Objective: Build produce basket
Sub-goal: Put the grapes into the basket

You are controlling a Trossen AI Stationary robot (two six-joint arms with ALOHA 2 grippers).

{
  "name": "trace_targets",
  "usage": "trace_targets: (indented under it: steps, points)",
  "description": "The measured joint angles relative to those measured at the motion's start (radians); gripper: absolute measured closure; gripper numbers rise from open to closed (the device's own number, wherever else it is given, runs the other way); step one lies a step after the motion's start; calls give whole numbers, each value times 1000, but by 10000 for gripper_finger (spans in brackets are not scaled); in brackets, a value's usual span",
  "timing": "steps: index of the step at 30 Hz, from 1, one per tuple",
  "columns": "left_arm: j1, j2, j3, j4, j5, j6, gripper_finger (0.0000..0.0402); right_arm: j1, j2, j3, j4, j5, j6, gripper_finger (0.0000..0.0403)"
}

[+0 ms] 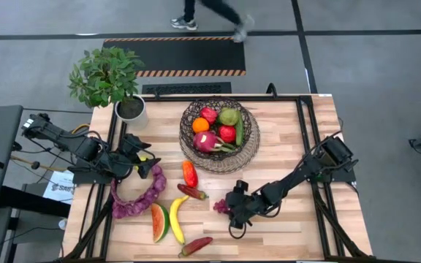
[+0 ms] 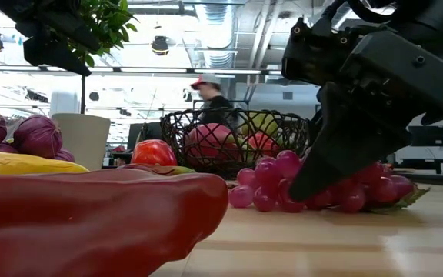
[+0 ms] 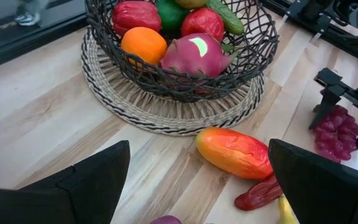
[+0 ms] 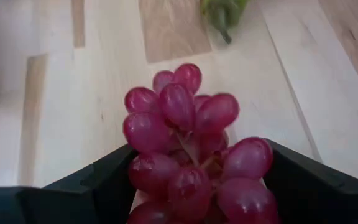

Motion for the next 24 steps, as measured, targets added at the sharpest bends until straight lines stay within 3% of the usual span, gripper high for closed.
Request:
trace_targets:
  steps: [18,24]
  points:
    - [0,0,0,0,0,0,34,0,-9,-2,36,-3,21,199]
    - [0,0,0,0,2,-1,34,-12,-35,24,68,0,17,223]
